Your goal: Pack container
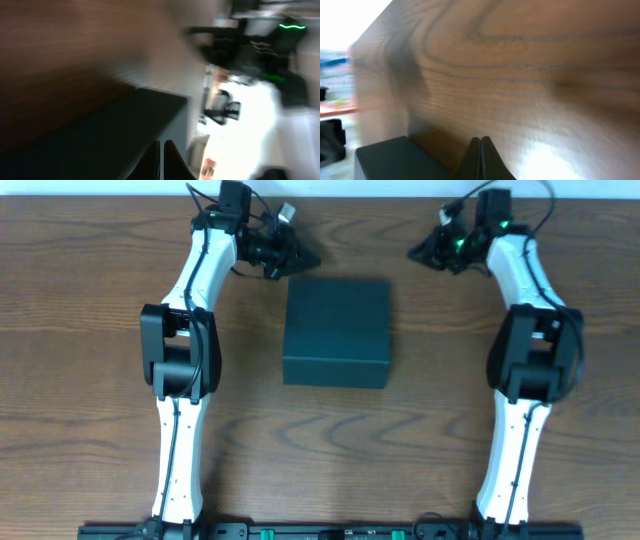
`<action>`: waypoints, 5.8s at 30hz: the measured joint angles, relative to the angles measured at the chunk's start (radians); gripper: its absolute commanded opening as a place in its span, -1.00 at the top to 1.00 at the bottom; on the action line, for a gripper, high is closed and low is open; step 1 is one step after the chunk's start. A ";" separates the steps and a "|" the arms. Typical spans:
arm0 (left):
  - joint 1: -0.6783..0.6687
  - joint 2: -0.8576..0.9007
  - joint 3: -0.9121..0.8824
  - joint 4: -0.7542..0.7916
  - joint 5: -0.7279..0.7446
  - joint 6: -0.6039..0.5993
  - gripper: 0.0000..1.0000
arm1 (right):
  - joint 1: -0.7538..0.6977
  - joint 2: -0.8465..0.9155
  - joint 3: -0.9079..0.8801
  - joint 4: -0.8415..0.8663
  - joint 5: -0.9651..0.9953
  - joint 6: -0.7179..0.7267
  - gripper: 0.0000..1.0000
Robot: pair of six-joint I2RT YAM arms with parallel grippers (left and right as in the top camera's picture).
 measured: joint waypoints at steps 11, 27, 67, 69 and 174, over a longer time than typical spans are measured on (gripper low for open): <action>-0.070 -0.309 0.013 -0.251 -0.306 0.321 0.88 | -0.005 -0.360 0.006 -0.480 0.179 -0.381 0.96; -0.122 -0.324 -0.017 -0.479 -0.256 0.734 0.88 | -0.117 -0.825 -0.222 -0.537 0.013 -0.698 0.96; -0.140 -0.282 -0.375 -0.080 -0.208 0.650 0.89 | 0.369 -1.003 -1.347 0.381 0.073 -0.163 0.97; -0.140 -0.282 -0.375 -0.081 -0.208 0.650 0.88 | 0.400 -0.987 -1.353 0.415 0.124 -0.117 0.96; -0.142 -0.282 -0.371 -0.242 -0.253 0.605 0.88 | 0.841 -0.933 -1.379 0.711 0.937 0.225 0.96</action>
